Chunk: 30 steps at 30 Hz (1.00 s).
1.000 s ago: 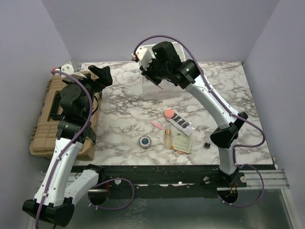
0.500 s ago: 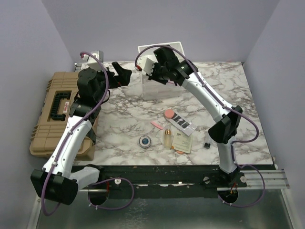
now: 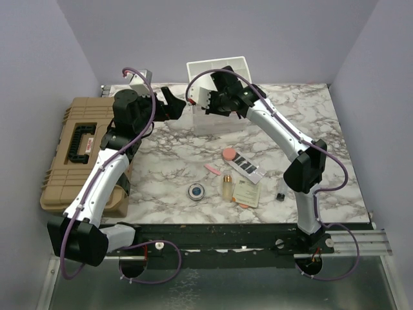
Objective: Organize the makeup
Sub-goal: Place the makeup brush in the drawer.
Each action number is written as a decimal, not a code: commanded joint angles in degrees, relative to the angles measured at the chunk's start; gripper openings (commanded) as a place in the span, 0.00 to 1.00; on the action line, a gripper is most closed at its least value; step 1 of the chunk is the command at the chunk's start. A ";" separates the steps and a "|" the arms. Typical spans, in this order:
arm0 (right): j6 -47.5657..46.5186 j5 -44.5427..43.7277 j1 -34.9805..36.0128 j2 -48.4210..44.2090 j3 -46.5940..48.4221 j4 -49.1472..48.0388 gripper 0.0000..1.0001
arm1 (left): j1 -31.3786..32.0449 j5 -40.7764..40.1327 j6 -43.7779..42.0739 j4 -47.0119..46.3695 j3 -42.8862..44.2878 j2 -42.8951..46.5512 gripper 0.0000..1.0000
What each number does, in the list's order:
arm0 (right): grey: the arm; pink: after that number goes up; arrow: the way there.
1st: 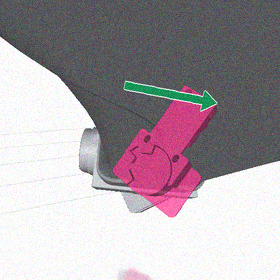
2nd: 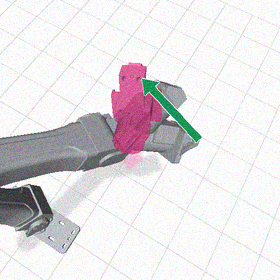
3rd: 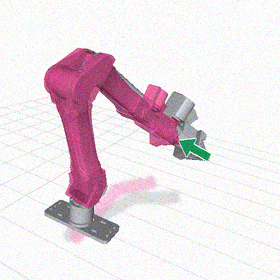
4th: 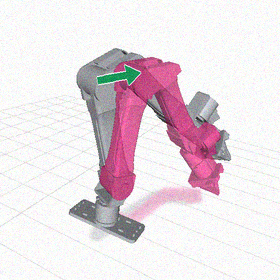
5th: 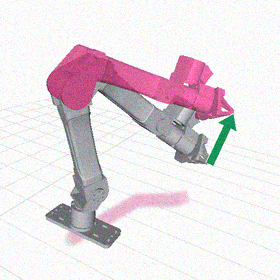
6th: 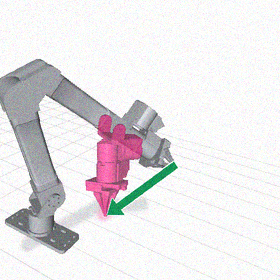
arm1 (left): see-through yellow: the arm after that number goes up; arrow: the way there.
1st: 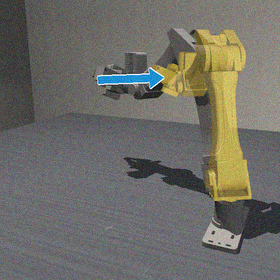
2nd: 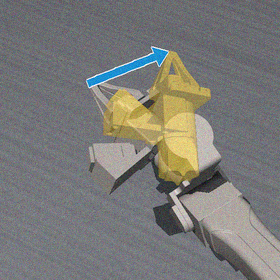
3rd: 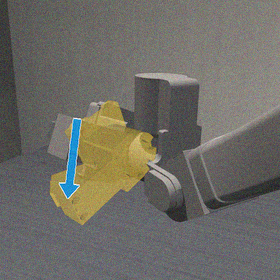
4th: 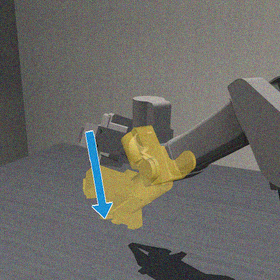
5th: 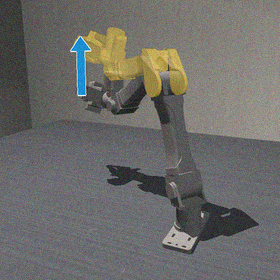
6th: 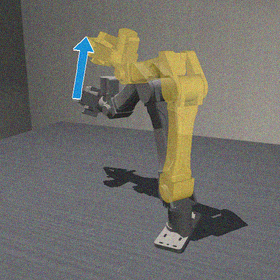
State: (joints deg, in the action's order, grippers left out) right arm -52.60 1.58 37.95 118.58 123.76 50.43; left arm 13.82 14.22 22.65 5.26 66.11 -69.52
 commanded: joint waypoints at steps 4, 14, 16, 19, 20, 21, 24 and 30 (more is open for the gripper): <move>0.92 0.46 -0.07 -0.58 -0.64 -2.38 0.24 | -0.33 2.46 -0.49 -1.07 1.66 -1.27 0.99; 6.12 -0.84 0.54 -4.32 0.41 -3.20 0.32 | -0.38 2.10 0.93 -1.13 1.04 -1.33 0.99; 10.10 0.76 1.19 -6.67 0.76 -2.56 0.33 | -0.36 1.60 1.36 -1.13 1.00 -1.81 0.99; 17.84 4.48 1.87 -13.56 -6.04 -5.70 0.47 | -0.32 0.22 2.40 -1.20 0.95 -2.43 0.99; 20.61 5.53 1.93 -16.46 -10.33 -8.36 0.50 | -0.35 -0.38 2.59 -1.21 0.84 -2.51 0.99; 23.83 6.59 1.99 -19.40 -14.62 -11.24 0.53 | -0.37 -1.03 2.73 -1.29 0.82 -2.55 0.99; 32.74 12.27 2.43 -28.15 -28.72 -21.03 0.56 | -0.33 -3.44 3.04 -1.39 0.73 -2.32 0.99; 44.86 25.01 4.07 -37.42 -47.99 -33.22 0.59 | -0.37 -5.83 4.57 -2.80 -0.19 -1.15 0.99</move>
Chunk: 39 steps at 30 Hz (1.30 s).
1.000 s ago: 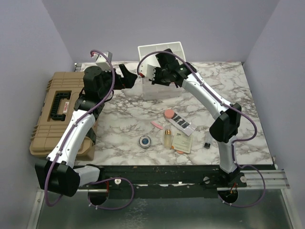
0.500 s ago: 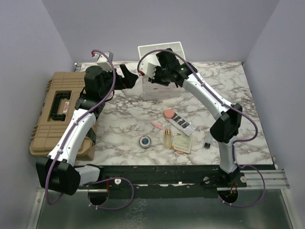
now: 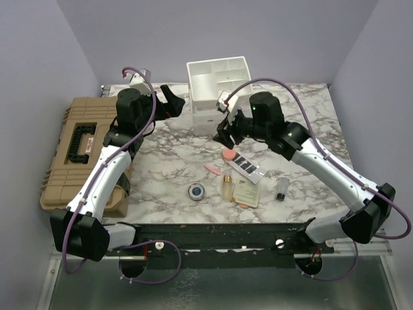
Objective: Organize the makeup
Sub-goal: Place the makeup brush in the drawer, then pick up the makeup tool from the center of the board.
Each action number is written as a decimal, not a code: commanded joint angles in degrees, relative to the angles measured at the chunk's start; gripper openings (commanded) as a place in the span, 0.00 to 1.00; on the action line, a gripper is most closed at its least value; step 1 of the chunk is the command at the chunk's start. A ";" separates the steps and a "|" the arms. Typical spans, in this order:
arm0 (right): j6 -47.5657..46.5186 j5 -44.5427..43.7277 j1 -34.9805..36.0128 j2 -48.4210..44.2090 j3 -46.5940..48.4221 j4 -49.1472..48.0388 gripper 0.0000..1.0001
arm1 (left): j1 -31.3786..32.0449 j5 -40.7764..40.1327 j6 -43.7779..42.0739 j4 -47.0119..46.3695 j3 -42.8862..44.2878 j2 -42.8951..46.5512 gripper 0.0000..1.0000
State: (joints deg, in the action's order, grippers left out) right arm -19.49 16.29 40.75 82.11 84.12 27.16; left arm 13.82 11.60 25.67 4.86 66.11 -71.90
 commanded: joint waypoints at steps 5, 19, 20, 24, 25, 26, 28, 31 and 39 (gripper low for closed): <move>12.79 7.74 3.71 4.13 -10.67 -5.46 0.60 | -0.35 -4.32 2.32 -3.11 -1.05 2.33 0.99; 16.09 -9.53 4.51 27.83 -2.30 6.71 0.56 | -0.38 -5.20 2.24 -3.70 -2.54 5.00 0.99; 16.20 -10.27 4.51 28.67 -1.65 6.72 0.56 | -0.38 -5.07 2.27 -3.72 -2.56 5.01 0.99; 15.52 -12.29 4.51 31.40 0.07 6.62 0.55 | -0.35 -5.20 1.76 -3.64 -2.56 4.93 0.99; 15.19 -12.36 4.51 32.37 0.94 7.39 0.53 | -0.36 -5.16 1.75 -3.67 -2.54 4.86 0.99; 15.03 -12.15 4.51 33.20 1.79 8.05 0.52 | -0.33 -5.09 1.77 -3.68 -2.51 4.84 0.99; 14.92 -11.89 4.51 34.39 2.59 8.41 0.49 | -0.37 -4.84 1.71 -3.68 -2.47 4.67 0.99; 14.74 -11.42 4.51 35.40 3.16 8.53 0.47 | -0.37 -4.93 1.58 -3.67 -2.47 4.60 0.99; 13.49 -12.00 5.31 37.64 3.90 9.94 0.46 | -0.36 -5.04 1.36 -3.64 -2.99 5.26 0.99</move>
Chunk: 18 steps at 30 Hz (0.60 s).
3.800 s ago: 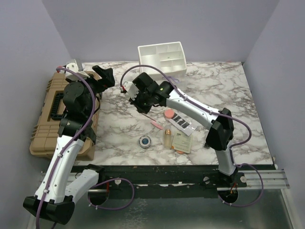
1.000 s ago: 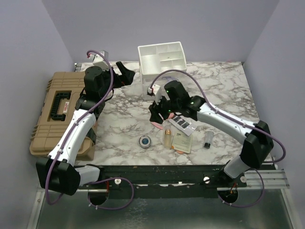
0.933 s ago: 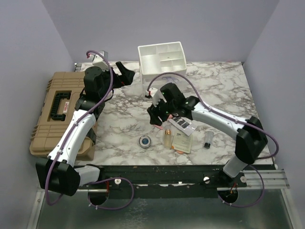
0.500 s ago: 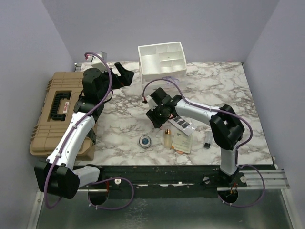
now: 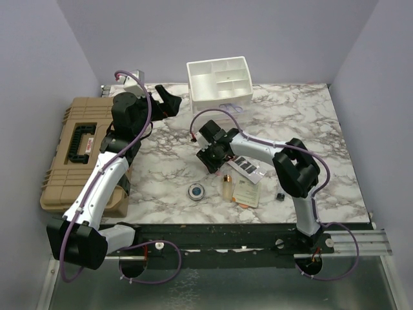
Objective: Organize the makeup
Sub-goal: Pick up the makeup tool from the center of the board.
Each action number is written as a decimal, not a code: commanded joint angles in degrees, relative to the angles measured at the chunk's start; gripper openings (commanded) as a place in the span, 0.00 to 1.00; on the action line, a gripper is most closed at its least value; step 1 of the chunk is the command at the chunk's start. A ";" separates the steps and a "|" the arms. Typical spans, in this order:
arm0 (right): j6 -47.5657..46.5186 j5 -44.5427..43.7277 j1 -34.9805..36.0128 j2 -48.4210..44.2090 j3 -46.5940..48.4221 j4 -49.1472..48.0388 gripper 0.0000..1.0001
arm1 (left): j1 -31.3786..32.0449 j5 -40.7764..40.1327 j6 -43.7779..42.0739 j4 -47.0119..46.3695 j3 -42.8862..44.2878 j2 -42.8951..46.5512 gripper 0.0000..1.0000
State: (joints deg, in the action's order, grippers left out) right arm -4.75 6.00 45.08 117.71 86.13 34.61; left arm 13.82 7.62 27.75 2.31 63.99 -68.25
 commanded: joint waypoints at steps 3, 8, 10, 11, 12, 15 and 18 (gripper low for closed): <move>-1.76 -2.10 1.37 2.89 2.03 3.22 0.45 | -0.37 -0.83 -0.60 -1.06 -1.20 1.70 0.99; -2.27 -2.94 1.54 3.50 2.19 5.21 0.38 | -0.37 -0.84 -0.51 -1.05 -1.82 2.42 0.99; -2.34 -4.41 1.66 4.17 2.99 7.13 0.37 | -0.33 -0.69 -0.26 -1.07 -2.21 2.88 0.99; -2.36 -5.21 1.68 4.56 3.41 8.00 0.37 | -0.37 -0.65 -0.23 -1.08 -2.40 3.12 0.99; -2.24 -5.64 1.68 4.93 3.74 8.83 0.37 | -0.37 -0.67 -0.19 -1.06 -2.56 3.33 0.99; -2.27 -7.14 1.76 5.68 3.26 9.28 0.34 | -0.33 -0.84 -0.19 -0.95 -2.85 4.00 0.99; -2.19 -7.19 1.92 5.69 1.99 8.46 0.28 | -0.33 -0.72 -0.14 -0.80 -3.07 4.54 0.99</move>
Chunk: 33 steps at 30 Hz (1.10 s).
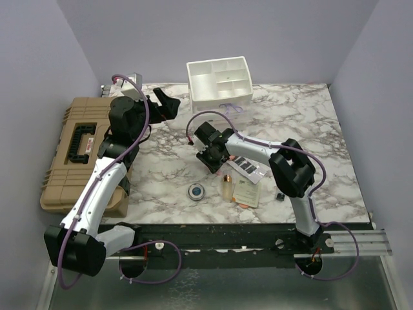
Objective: Organize the makeup
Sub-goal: Pick up the makeup tool from the center of the board.
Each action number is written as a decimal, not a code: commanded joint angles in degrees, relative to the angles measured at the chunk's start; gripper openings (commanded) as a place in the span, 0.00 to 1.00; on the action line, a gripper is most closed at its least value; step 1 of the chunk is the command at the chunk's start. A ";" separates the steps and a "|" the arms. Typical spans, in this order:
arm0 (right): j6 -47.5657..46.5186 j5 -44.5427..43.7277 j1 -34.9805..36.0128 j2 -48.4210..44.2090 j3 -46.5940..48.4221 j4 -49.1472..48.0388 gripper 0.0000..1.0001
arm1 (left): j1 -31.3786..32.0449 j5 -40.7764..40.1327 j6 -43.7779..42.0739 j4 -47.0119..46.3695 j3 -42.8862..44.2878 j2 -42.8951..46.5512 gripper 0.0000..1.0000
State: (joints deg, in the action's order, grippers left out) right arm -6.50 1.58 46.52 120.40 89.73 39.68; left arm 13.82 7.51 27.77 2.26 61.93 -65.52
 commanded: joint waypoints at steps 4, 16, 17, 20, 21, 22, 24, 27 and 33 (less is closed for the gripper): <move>-0.30 -2.59 0.79 2.26 -1.92 2.86 0.15 | -0.37 -0.85 -0.13 -0.55 -1.11 2.34 0.99; -2.69 5.40 2.44 -7.24 -2.74 0.22 0.02 | -0.38 -1.36 -0.09 -0.58 -0.68 2.92 0.99; -2.80 5.44 2.51 -7.62 -2.92 0.41 0.02 | -0.34 -1.21 -0.12 -0.51 -0.60 2.85 0.99; -3.23 5.64 2.52 -8.56 -3.87 0.40 0.01 | -0.36 -1.51 -0.43 -0.44 -0.10 2.64 0.99; -3.21 5.32 2.52 -8.60 -3.99 0.44 0.01 | -0.33 -1.47 -0.32 -0.42 0.12 2.55 0.99; -3.28 5.31 2.52 -8.52 -4.03 0.71 0.01 | -0.37 -1.36 -0.22 -0.44 0.24 2.50 0.99; -3.15 5.25 2.52 -8.76 -3.91 0.79 0.01 | -0.31 -1.12 -0.09 -0.44 0.50 2.30 0.99; -2.95 6.34 2.52 -10.36 -4.30 -0.02 0.01 | -0.36 -1.24 -0.08 -0.43 0.56 2.29 0.99; -3.06 7.65 2.44 -16.21 -3.22 -0.19 0.01 | -0.31 -1.55 -0.42 -0.42 0.65 2.58 0.99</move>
State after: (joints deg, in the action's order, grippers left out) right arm -9.04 6.96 48.80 110.41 85.52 39.90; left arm 13.82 7.07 27.77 2.31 61.25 -63.86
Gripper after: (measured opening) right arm 0.102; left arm 0.988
